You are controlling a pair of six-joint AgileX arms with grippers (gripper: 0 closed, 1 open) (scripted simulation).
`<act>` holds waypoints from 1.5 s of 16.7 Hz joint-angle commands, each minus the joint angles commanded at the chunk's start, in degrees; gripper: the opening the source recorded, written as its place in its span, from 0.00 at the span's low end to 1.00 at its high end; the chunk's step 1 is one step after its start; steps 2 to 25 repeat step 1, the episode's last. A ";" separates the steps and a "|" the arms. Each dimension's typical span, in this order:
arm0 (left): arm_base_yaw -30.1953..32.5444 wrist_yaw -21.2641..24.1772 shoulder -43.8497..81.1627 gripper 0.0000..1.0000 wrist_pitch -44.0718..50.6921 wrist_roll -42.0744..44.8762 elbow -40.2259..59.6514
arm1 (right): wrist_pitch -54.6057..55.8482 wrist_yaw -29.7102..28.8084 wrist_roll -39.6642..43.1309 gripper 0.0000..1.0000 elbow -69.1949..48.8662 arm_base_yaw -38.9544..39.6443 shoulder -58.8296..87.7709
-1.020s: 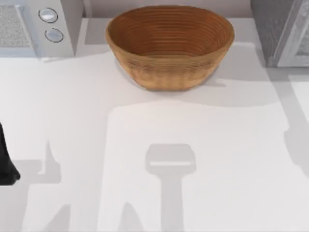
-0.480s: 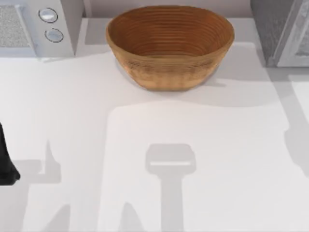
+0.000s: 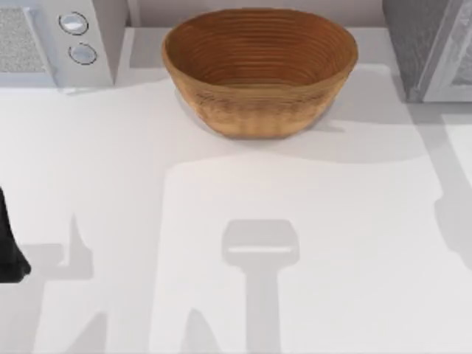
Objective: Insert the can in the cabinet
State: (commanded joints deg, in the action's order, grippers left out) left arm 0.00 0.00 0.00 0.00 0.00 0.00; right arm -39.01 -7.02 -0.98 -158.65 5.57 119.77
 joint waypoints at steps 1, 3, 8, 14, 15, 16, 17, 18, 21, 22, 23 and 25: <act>0.00 0.00 0.00 1.00 0.00 0.00 0.00 | 0.00 0.00 0.00 1.00 0.00 0.00 0.00; 0.00 0.00 0.00 1.00 0.00 0.00 0.00 | 0.00 0.00 0.00 1.00 0.00 0.00 0.00; 0.00 0.00 0.00 1.00 0.00 0.00 0.00 | 0.00 0.00 0.00 1.00 0.00 0.00 0.00; 0.00 0.00 0.00 1.00 0.00 0.00 0.00 | 0.00 0.00 0.00 1.00 0.00 0.00 0.00; 0.00 0.00 0.00 1.00 0.00 0.00 0.00 | 0.00 0.00 0.00 1.00 0.00 0.00 0.00; 0.00 0.00 0.00 1.00 0.00 0.00 0.00 | 0.00 0.00 0.00 1.00 0.00 0.00 0.00; 0.00 0.00 0.00 1.00 0.00 0.00 0.00 | 0.00 0.00 0.00 1.00 0.00 0.00 0.00; 0.00 0.00 0.00 1.00 0.00 0.00 0.00 | 0.00 0.00 0.00 1.00 0.00 0.00 0.00; 0.00 0.00 0.00 1.00 0.00 0.00 0.00 | 0.00 0.00 0.00 1.00 0.00 0.00 0.00; 0.00 0.00 0.00 1.00 0.00 0.00 0.00 | 0.00 0.00 0.00 1.00 0.00 0.00 0.00; 0.00 0.00 0.00 1.00 0.00 0.00 0.00 | 0.00 0.00 0.00 1.00 0.00 0.00 0.00; 0.00 0.00 0.00 1.00 0.00 0.00 0.00 | 0.00 0.00 0.00 1.00 0.00 0.00 0.00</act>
